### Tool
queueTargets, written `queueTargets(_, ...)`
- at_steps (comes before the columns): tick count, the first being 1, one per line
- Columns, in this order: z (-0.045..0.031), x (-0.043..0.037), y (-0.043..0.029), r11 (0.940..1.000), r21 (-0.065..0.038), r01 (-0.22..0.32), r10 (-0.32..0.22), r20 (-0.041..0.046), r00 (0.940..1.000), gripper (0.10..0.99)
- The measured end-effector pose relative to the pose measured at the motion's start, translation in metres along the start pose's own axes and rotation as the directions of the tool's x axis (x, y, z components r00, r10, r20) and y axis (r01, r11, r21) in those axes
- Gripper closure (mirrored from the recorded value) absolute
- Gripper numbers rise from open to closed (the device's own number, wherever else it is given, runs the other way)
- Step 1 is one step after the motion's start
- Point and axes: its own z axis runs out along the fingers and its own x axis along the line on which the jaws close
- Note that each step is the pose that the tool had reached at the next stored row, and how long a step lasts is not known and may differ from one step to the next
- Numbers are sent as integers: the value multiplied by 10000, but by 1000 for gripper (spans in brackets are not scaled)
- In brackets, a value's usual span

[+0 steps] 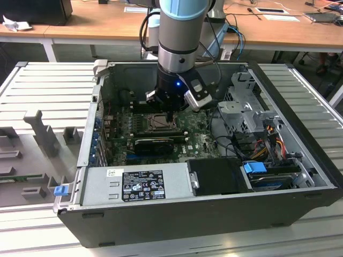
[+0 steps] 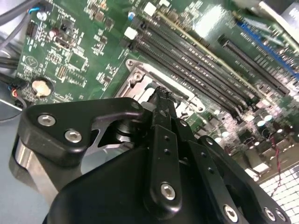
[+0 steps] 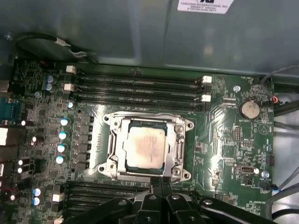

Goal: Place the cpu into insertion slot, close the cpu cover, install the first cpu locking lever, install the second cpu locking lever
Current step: 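Install the second cpu locking lever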

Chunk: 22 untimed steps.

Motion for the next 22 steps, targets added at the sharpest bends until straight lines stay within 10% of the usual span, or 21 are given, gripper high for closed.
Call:
queueTargets(17,-18,86,-239,10000,-25,17,-17,1,10000,980)
queueTargets(22,-16,169,-237,9982,-607,26,-24,47,10000,980)
